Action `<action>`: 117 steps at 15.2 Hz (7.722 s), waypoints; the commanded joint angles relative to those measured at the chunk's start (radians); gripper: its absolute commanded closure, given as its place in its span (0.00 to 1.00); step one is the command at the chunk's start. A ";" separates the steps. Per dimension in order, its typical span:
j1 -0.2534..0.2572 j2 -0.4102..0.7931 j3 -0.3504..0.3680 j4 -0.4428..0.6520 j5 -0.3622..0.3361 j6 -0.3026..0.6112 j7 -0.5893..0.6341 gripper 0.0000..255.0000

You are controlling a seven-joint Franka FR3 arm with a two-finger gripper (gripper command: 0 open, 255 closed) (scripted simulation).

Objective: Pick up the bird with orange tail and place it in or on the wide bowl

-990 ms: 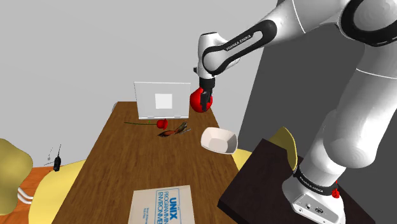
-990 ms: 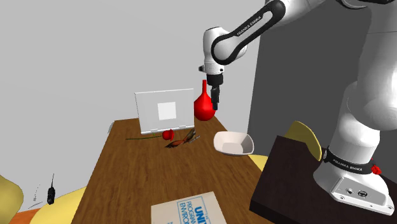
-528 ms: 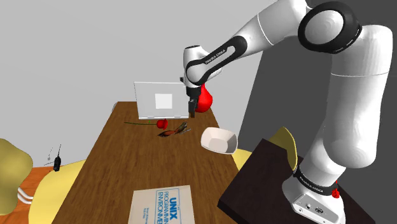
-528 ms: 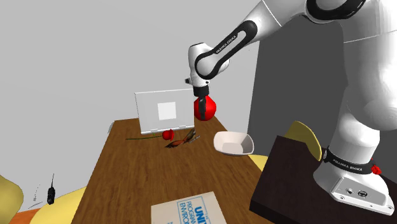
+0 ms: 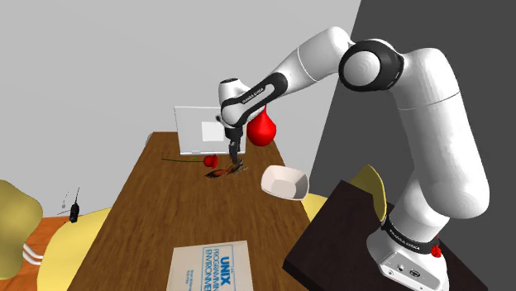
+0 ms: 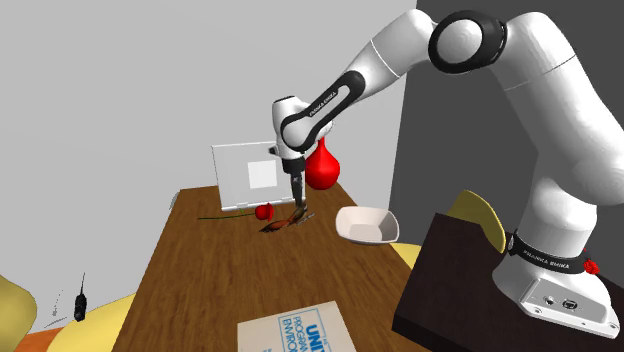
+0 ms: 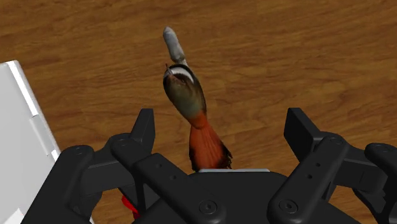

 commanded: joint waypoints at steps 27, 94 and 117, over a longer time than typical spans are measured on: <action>0.015 0.328 0.015 0.311 -0.019 0.004 -0.056 1.00; 0.003 -0.018 0.012 -0.264 -0.046 0.291 -0.051 1.00; 0.153 0.057 -0.066 -0.285 -0.066 0.500 0.254 1.00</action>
